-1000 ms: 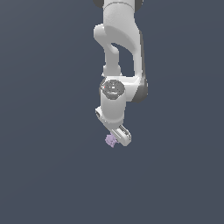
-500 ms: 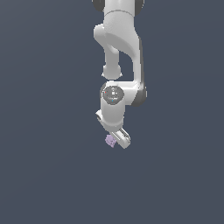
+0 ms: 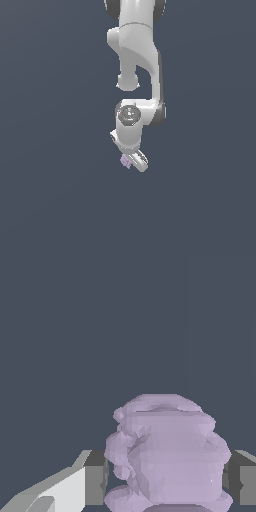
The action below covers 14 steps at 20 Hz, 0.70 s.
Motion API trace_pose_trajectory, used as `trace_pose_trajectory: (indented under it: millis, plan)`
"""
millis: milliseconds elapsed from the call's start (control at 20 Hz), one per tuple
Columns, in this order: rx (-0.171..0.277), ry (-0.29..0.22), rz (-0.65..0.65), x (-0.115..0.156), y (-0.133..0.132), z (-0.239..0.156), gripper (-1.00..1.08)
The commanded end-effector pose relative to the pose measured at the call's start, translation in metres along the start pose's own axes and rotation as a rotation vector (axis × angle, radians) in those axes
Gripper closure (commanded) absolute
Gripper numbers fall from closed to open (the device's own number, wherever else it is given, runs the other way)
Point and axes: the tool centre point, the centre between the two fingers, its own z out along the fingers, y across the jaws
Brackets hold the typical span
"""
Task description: Pick up the object and move it to a goal position.
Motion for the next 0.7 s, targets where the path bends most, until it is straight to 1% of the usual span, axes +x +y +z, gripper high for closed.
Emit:
trace_pose_trajectory:
  millis: [0,450,650]
  plan:
    - [0.000,0.000,0.001,0.0004,0.0003,0.0007,1.08]
    - [0.001,0.001,0.000,0.0003,-0.0003,-0.0004,1.08]
    - [0.001,0.001,0.000,0.0008,0.0008,-0.0077,1.08]
